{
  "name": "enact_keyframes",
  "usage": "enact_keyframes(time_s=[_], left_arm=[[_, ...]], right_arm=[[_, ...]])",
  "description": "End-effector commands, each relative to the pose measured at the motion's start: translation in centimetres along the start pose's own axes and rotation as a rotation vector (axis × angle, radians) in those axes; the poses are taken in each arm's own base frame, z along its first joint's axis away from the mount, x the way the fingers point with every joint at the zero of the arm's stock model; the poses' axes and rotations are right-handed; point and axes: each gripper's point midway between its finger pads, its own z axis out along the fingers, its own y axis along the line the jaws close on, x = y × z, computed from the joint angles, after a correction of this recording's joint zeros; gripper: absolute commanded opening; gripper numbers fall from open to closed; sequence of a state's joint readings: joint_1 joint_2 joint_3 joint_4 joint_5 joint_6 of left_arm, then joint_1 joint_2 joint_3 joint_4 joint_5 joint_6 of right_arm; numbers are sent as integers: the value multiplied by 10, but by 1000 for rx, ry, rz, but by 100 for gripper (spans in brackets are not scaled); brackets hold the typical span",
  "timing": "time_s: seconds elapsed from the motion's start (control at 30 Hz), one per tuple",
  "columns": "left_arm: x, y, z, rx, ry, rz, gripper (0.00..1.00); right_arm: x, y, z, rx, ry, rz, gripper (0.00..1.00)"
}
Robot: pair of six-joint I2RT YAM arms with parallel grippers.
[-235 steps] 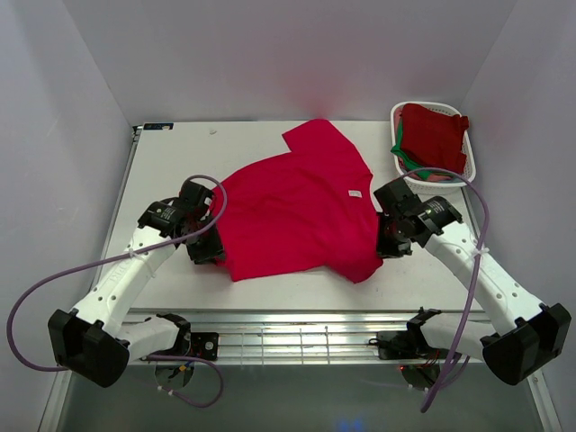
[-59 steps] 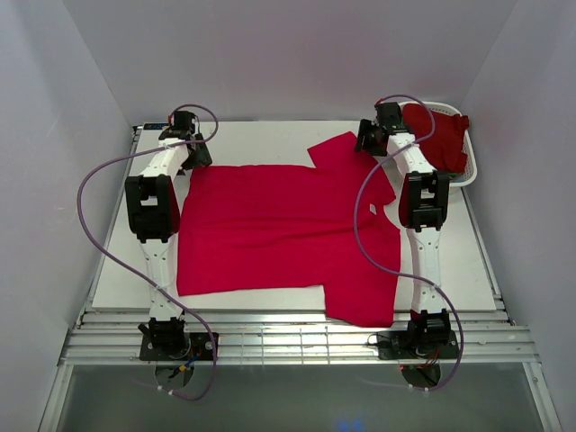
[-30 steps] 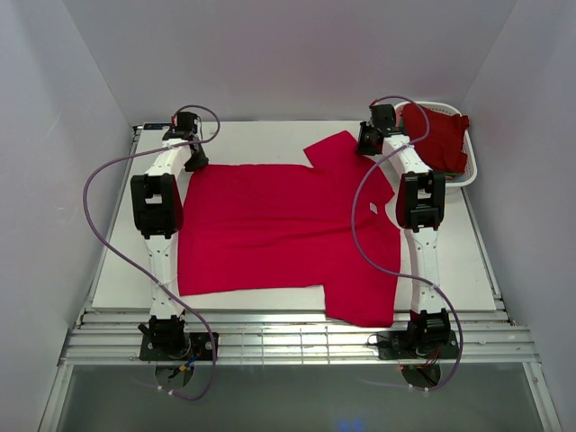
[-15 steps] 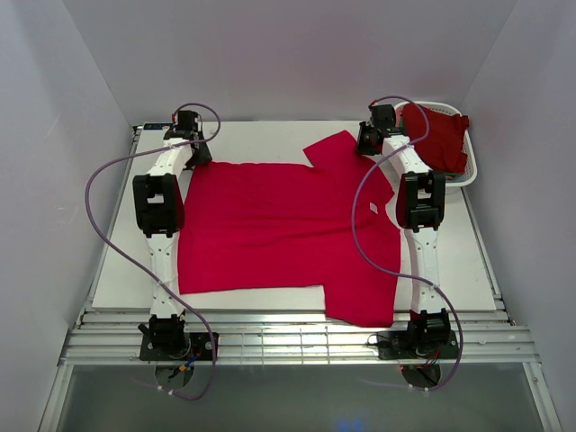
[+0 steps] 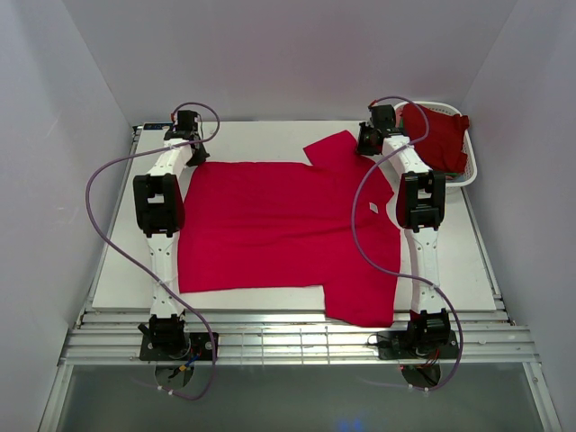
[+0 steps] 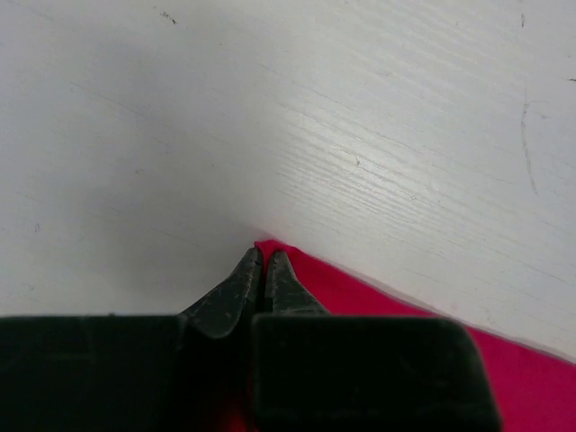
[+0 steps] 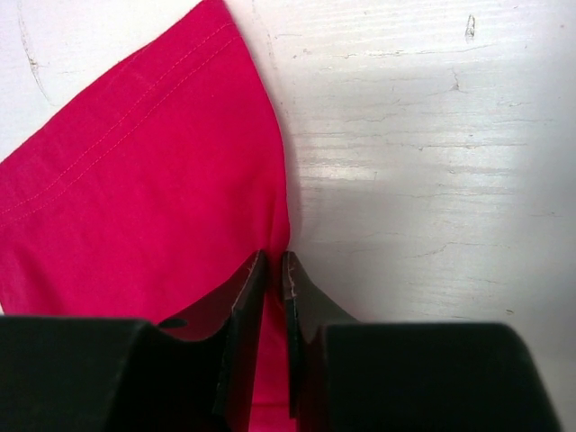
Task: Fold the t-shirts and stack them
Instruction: Grap the side of the flattened tshirt furthest away from the robot with both arms, then fold the flattened tshirt in 1/3 of the way
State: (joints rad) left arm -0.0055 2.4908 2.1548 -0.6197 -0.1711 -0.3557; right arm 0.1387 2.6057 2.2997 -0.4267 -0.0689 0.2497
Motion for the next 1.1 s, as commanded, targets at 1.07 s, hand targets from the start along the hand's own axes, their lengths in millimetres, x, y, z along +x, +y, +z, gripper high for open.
enact_keyframes(time_s=[1.07], left_arm=[[-35,20,-127,61,-256,27,0]], right_arm=[[-32,45,-176,-28,-93,-65,8]])
